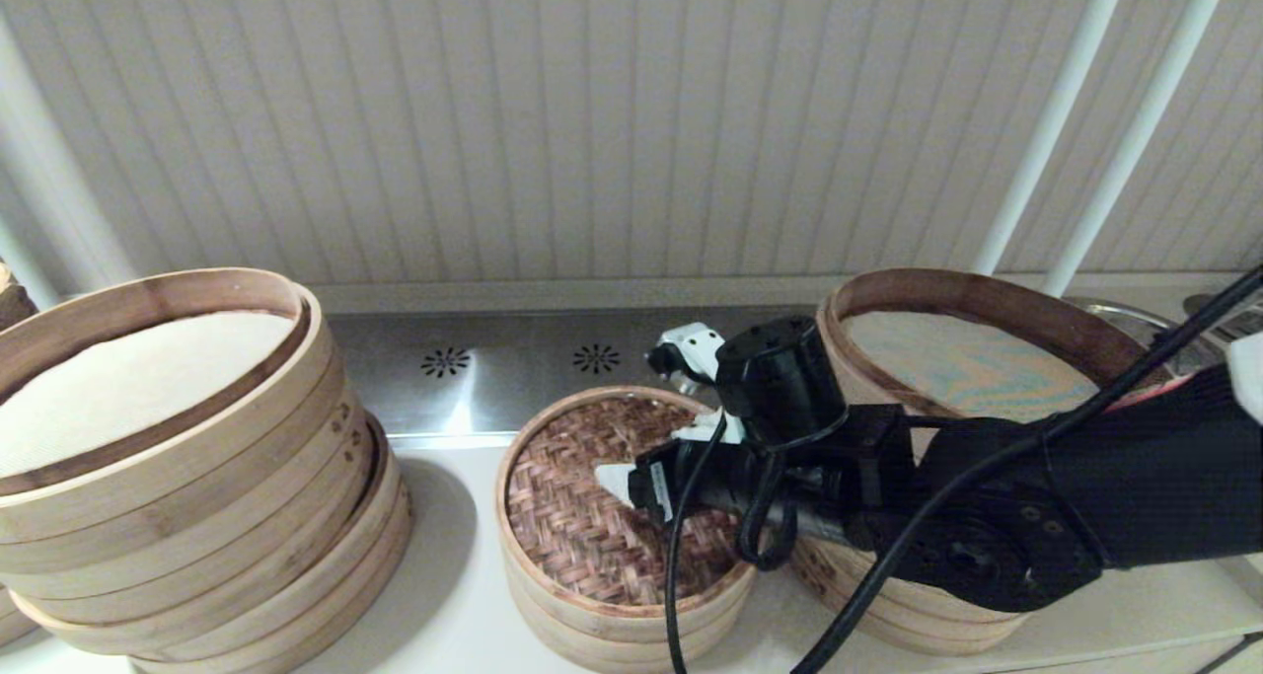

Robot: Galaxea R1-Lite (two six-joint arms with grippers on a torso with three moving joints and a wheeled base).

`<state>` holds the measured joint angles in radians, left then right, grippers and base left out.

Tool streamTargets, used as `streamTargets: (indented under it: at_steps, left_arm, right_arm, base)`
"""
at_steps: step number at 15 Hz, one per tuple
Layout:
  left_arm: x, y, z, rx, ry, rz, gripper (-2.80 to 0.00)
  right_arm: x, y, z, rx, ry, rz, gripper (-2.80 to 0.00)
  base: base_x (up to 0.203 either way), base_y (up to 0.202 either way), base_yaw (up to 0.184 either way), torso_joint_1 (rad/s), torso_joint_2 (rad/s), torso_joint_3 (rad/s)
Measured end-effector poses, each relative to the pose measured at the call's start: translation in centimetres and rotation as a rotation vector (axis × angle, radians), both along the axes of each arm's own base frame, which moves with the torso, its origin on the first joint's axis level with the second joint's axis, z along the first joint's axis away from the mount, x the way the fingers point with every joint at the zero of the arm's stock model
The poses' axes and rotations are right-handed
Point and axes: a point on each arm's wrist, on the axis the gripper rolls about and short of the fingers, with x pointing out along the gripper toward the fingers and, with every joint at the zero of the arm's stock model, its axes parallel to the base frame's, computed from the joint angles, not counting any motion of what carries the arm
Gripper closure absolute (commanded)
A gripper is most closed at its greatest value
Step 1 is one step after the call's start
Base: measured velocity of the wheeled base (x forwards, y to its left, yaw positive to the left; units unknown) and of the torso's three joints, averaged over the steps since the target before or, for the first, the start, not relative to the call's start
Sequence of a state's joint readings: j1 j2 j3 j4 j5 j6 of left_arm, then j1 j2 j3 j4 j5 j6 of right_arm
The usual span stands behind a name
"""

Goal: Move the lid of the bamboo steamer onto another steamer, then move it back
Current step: Pick up the steamer

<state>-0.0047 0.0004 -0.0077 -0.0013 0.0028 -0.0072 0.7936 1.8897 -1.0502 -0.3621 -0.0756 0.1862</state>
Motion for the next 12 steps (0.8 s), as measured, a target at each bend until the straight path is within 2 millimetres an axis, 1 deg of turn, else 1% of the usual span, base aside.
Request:
streamTargets:
  at_steps: [12]
  left_arm:
    - [0.0,0.0,0.0,0.0,0.0,0.0,0.0]
  right_arm:
    - [1.1,1.3,-3.2,-0.046,-0.002,-0.03,-2.8]
  base:
    - [0.0,0.0,0.0,0.0,0.0,0.0]
